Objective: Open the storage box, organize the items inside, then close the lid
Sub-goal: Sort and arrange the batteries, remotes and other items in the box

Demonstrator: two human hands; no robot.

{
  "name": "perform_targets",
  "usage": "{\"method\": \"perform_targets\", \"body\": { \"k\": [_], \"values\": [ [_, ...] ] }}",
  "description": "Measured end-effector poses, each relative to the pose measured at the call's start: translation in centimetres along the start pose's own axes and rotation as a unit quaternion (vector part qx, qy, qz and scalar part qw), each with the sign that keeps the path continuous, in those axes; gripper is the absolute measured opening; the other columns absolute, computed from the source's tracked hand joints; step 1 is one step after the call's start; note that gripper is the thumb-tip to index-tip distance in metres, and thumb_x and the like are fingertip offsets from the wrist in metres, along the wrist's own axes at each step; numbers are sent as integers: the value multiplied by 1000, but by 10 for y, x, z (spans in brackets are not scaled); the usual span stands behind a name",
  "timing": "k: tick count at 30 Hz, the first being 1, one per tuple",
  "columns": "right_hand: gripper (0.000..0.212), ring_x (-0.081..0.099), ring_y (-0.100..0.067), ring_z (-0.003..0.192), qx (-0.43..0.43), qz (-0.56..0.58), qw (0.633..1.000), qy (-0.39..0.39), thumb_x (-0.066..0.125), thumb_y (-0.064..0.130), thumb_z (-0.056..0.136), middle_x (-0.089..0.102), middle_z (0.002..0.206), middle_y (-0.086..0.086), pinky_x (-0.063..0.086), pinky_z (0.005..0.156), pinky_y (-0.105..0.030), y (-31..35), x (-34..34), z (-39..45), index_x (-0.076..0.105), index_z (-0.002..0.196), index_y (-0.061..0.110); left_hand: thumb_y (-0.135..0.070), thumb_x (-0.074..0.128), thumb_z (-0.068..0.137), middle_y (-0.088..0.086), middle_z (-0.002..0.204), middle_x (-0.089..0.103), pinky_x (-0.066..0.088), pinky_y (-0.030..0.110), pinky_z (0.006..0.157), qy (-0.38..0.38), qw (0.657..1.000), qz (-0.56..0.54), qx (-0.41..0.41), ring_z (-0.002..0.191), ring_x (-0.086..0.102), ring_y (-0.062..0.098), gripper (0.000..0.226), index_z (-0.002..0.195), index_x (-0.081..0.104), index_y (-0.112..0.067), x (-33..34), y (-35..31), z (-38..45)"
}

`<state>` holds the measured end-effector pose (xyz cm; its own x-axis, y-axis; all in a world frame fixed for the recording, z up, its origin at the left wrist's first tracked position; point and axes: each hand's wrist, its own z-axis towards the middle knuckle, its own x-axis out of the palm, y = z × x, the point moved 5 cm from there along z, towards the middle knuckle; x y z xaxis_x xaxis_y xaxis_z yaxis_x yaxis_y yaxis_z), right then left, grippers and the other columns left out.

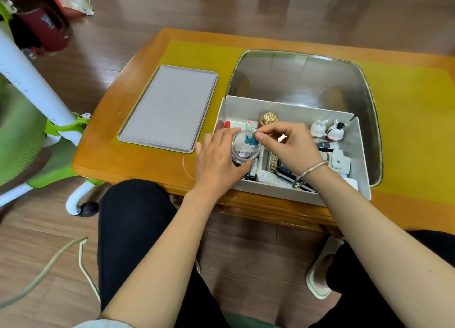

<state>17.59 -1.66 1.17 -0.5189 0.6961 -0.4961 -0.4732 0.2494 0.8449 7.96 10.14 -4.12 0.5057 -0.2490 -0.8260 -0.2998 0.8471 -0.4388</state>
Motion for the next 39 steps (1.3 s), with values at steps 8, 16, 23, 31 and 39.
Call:
{"method": "perform_targets", "body": {
  "k": [8, 16, 23, 31, 39],
  "values": [
    [21, 53, -2, 73, 61, -76, 995, -6, 59, 25, 91, 60, 87, 7, 46, 69, -19, -19, 13, 23, 62, 110, 17, -41, 72, 80, -1, 136, 45, 34, 29, 100, -79, 964, -193, -162, 122, 39, 11, 70, 138, 39, -20, -15, 41, 2],
    [46, 53, -25, 113, 28, -259, 940, 220, 40, 1, 91, 58, 126, -7, 45, 95, -42, -33, 82, 39, 55, 128, 25, -14, 74, 83, 8, 140, 38, 41, 2, 87, -185, 913, -297, -211, 127, 41, 12, 72, 143, 34, -15, -38, 75, -3],
    [23, 57, -26, 101, 38, -336, 904, 263, 45, 21, 89, 66, 103, -1, 42, 90, -40, -41, 92, 45, 64, 102, 26, -17, 73, 83, 6, 141, 38, 41, 2, 85, -156, 916, -308, -205, 127, 39, 10, 71, 142, 34, -15, -34, 73, -6],
    [13, 59, -27, 96, 37, -339, 934, 110, 60, 11, 84, 67, 99, -9, 44, 83, -31, -48, 54, 54, 72, 90, 14, -17, 74, 83, 6, 140, 41, 42, 1, 80, -159, 901, -335, -226, 120, 41, 7, 71, 142, 35, -14, -25, 69, -14],
    [29, 59, -18, 104, -24, -283, 899, 333, 54, 17, 92, 66, 112, 2, 45, 89, -28, -34, 108, 34, 63, 119, 24, -16, 73, 83, 5, 141, 40, 44, 4, 83, -150, 896, -358, -215, 124, 41, 9, 72, 142, 33, -15, -23, 60, -14]
  ]
}}
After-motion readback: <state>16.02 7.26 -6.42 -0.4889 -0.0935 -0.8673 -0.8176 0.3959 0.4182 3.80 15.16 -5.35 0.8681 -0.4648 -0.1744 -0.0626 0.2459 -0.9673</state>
